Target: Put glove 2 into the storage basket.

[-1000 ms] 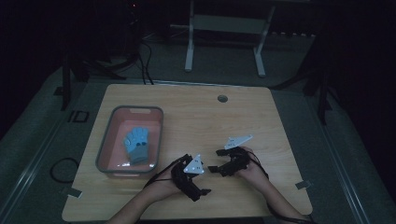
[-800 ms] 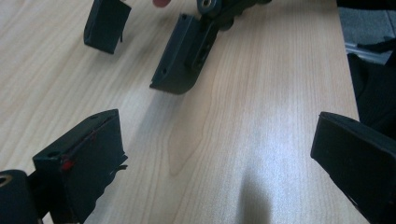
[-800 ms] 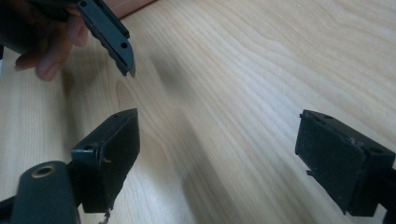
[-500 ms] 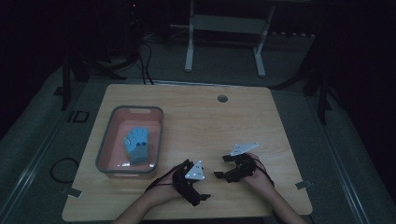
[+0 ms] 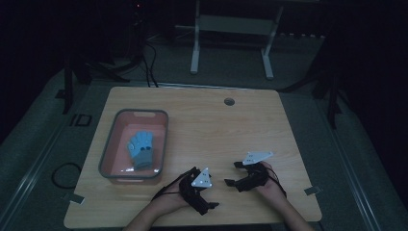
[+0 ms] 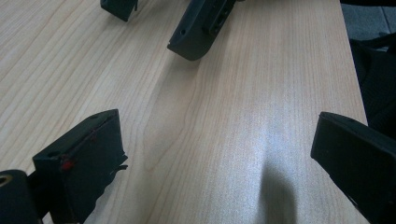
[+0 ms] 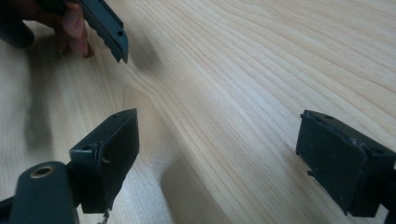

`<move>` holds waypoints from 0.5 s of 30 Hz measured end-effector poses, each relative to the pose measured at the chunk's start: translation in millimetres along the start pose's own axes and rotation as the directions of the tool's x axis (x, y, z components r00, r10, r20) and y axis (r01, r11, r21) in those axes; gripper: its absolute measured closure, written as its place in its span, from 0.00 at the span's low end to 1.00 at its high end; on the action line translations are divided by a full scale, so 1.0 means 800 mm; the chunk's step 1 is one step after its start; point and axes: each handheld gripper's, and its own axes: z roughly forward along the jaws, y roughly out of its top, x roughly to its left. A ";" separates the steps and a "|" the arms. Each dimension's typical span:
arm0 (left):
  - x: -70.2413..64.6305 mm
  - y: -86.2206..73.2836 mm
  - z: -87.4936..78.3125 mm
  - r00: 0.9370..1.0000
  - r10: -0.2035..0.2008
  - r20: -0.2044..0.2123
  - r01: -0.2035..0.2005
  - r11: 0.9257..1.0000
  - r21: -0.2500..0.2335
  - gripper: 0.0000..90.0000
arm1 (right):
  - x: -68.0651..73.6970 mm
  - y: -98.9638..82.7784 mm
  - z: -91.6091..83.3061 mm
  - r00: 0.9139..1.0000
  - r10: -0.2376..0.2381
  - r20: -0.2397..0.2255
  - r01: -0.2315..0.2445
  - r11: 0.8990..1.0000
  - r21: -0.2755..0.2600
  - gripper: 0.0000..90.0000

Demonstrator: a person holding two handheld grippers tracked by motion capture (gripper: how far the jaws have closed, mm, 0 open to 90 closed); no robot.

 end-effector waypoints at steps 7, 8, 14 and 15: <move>-0.001 0.000 -0.004 1.000 -0.010 -0.028 0.008 0.999 -0.045 0.03 | -0.001 -0.005 -0.008 1.000 0.000 0.027 0.000 1.000 -0.010 0.14; -0.001 0.000 -0.004 1.000 -0.011 -0.024 0.009 0.999 -0.044 0.03 | -0.001 -0.006 -0.009 0.999 -0.003 0.033 0.003 1.000 -0.006 0.14; -0.004 -0.005 -0.003 1.000 0.000 -0.031 -0.001 0.999 -0.033 0.03 | -0.006 -0.013 -0.015 0.998 0.000 0.056 0.000 1.000 -0.007 0.14; -0.004 -0.006 -0.003 1.000 0.001 -0.029 -0.002 0.999 -0.032 0.03 | -0.006 -0.013 -0.014 0.998 -0.002 0.060 0.002 1.000 -0.001 0.14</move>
